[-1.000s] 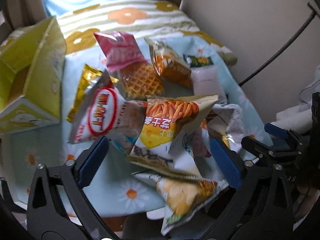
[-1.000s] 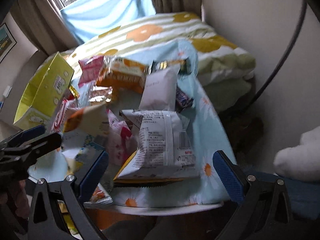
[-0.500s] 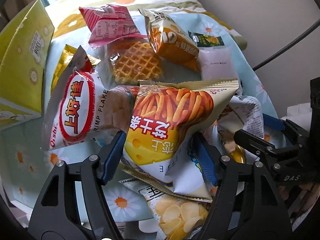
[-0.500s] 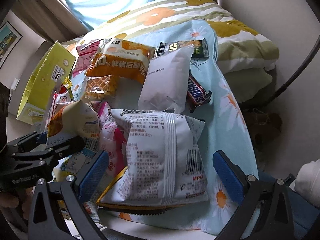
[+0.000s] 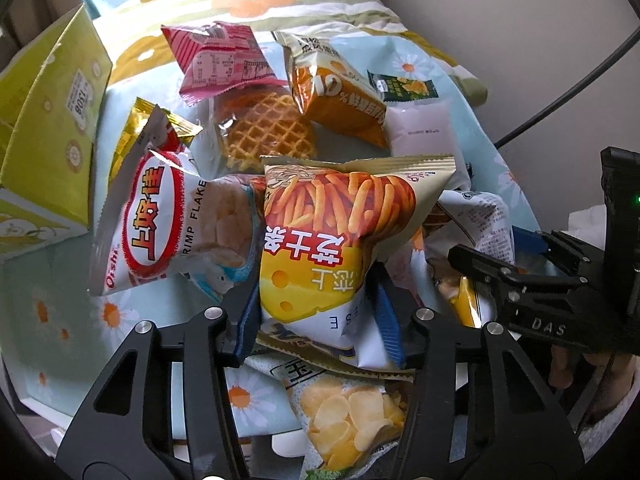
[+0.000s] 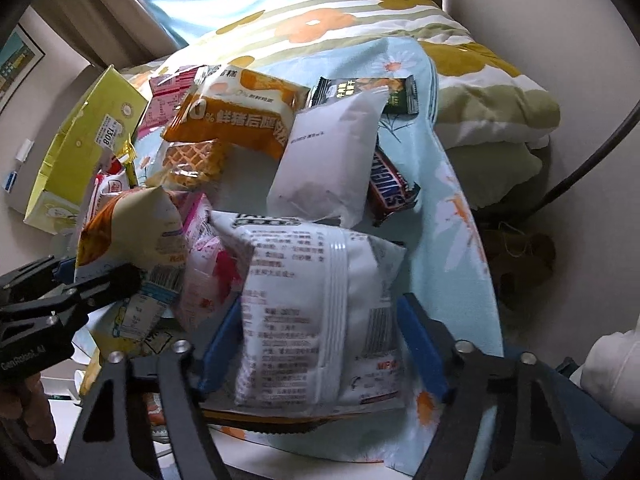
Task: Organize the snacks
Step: 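Grasp the white snack bag with the right tool while the left grasps the fries bag, then carry both bags over the box and release them inside with both tools, then grasp the Oishi shrimp flakes bag with the left tool while the right grasps the pink-and-white bag, then carry both bags over the box and release them inside with both tools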
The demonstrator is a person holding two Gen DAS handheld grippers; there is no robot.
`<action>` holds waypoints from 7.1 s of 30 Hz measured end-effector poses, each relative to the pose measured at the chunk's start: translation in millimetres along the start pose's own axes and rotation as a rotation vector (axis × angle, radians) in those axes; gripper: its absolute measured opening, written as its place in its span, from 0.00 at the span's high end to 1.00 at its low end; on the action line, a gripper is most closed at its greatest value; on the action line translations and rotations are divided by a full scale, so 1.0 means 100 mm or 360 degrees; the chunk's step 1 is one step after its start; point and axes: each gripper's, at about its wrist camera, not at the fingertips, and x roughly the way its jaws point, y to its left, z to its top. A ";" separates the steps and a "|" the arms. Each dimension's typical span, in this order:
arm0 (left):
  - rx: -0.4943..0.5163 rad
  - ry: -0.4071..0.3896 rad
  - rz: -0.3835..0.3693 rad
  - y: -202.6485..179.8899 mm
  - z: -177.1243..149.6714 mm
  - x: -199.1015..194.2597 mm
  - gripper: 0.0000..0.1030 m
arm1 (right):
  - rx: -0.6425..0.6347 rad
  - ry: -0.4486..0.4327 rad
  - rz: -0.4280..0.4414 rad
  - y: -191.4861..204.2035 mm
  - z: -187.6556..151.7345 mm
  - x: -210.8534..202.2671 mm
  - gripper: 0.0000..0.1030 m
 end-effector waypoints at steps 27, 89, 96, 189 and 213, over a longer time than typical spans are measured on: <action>-0.0113 -0.0535 -0.0061 0.80 0.34 -1.45 0.56 | -0.0067 -0.0406 0.0047 0.83 0.62 -1.06 0.49; -0.0276 -0.0359 0.0363 4.25 0.14 -1.63 0.00 | -0.0403 -0.0323 0.0045 4.28 1.35 0.49 0.00; -0.0257 -0.0412 0.0351 4.17 0.04 -1.81 0.00 | -0.0369 -0.0409 0.0021 4.25 1.24 0.21 0.00; 0.0315 -0.0097 0.0339 0.45 0.24 0.21 0.34 | -0.0406 0.0173 0.0013 1.09 0.07 0.64 0.19; 0.0152 -0.0312 0.0378 0.48 0.13 -0.51 0.33 | -0.0397 -0.0061 0.0052 0.99 0.18 0.09 0.68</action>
